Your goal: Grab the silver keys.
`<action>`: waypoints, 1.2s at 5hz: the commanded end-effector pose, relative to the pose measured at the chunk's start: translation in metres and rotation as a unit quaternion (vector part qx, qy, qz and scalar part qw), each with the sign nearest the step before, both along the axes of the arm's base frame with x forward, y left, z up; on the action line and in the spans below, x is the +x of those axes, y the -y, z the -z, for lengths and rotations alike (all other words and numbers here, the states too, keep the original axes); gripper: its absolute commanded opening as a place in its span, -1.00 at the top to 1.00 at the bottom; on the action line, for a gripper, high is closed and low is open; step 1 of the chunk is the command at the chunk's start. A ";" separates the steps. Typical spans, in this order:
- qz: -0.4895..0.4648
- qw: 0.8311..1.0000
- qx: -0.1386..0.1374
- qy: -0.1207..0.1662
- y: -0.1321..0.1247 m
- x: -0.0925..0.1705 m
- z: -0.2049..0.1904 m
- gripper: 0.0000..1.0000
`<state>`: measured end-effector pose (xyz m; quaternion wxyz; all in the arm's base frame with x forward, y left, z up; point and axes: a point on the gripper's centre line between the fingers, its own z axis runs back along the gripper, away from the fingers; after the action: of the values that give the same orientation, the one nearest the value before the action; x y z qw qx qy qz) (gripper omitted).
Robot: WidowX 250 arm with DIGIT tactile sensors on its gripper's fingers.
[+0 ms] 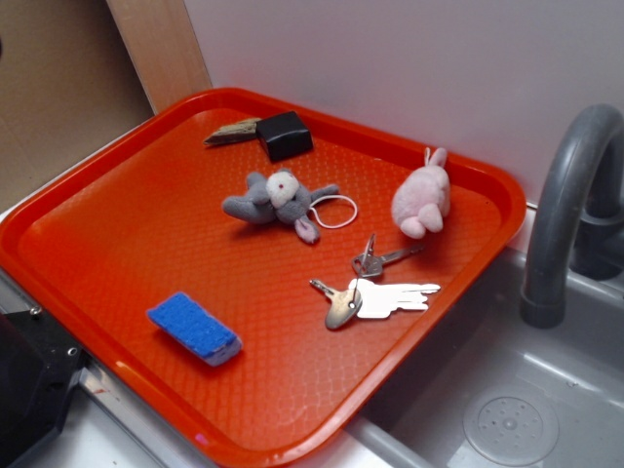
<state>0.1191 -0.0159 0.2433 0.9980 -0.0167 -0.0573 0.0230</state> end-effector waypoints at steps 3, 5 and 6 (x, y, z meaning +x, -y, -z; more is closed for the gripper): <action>-0.092 0.995 -0.023 0.028 0.061 0.042 0.005 -1.00; -0.156 0.986 -0.012 0.062 0.111 0.091 0.028 -1.00; -0.195 0.979 -0.002 0.054 0.127 0.118 0.067 -1.00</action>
<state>0.2307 -0.1415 0.1621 0.9726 0.0120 -0.0945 0.2121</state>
